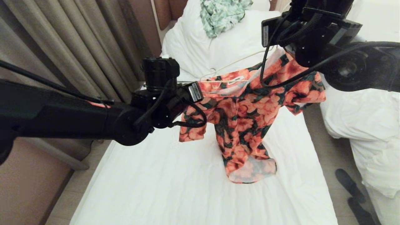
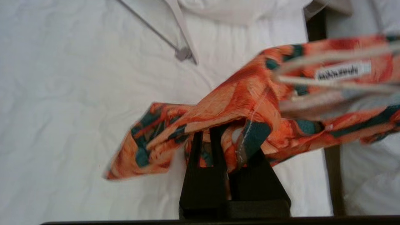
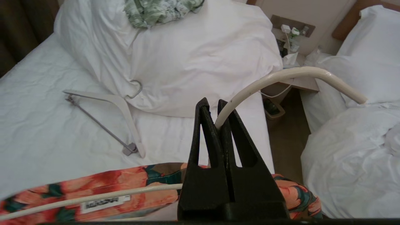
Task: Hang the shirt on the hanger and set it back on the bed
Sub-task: Take the clothes hanger out of the clothes
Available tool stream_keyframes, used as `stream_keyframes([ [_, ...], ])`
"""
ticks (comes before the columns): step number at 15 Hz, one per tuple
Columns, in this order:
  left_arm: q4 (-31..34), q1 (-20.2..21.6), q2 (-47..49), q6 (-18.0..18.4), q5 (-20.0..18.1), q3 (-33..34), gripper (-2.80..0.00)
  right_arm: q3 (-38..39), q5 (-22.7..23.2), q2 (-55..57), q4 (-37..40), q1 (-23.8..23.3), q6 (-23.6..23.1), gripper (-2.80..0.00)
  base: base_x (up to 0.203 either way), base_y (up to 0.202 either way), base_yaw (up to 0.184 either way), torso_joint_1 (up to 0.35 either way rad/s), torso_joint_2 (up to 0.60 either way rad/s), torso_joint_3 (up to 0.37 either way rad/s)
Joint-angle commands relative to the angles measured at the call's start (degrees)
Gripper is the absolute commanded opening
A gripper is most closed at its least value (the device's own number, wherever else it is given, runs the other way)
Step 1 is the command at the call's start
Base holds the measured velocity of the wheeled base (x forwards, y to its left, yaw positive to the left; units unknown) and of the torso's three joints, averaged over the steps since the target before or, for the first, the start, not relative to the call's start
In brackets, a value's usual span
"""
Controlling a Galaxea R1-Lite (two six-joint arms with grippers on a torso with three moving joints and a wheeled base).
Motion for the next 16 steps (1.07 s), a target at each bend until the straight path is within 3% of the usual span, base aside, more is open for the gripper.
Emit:
stream_keyframes([
  [1,-0.39,-0.92,2.03,0.80,0.68,0.32,0.00,-0.12,-0.18,0.55,-0.12,0.19,-0.13,-2.80,0.000,0.000,0.000,0.000,0.00,0.000],
  [4,-0.30,-0.21,1.48,1.16,0.53,0.94,0.00,-0.12,-0.18,1.11,-0.12,0.23,-0.04,-2.80,0.000,0.000,0.000,0.000,0.00,0.000],
  [6,-0.41,4.15,1.28,6.30,-0.69,2.13,0.00,-0.12,-0.18,1.42,-0.28,0.19,0.05,-2.80,0.000,0.000,0.000,0.000,0.00,0.000],
  [8,-0.41,9.19,0.31,8.83,-1.69,1.41,0.00,-0.15,-0.18,2.07,-0.29,0.10,0.07,-2.80,0.000,0.000,0.000,0.000,0.00,0.000],
  [9,-0.25,11.29,-0.62,9.37,-1.98,1.12,-2.80,-0.24,-0.18,2.82,-0.29,0.04,0.13,-2.80,0.000,0.000,0.000,0.000,0.00,0.000],
  [11,0.51,15.37,-3.48,10.01,-3.85,0.33,-2.80,-0.28,-0.18,4.34,-1.68,-0.17,0.82,-2.80,0.000,0.000,0.000,0.000,0.00,0.000],
  [13,4.65,20.33,-6.95,10.66,-8.91,-0.03,-2.80,-0.27,-0.18,6.79,-4.44,-0.57,1.79,-2.80,0.000,0.000,0.000,0.000,0.00,0.000],
  [14,7.28,22.45,-8.07,10.59,-12.39,-0.57,-2.80,-0.29,-0.18,8.16,-5.77,-0.84,4.61,-2.80,0.000,0.000,0.000,0.000,0.00,0.000],
  [16,8.31,23.86,-8.73,10.25,-13.90,-1.26,-2.80,-0.37,-1.06,10.62,-7.78,-1.17,13.81,-2.80,0.000,0.000,0.000,0.000,0.00,0.000],
])
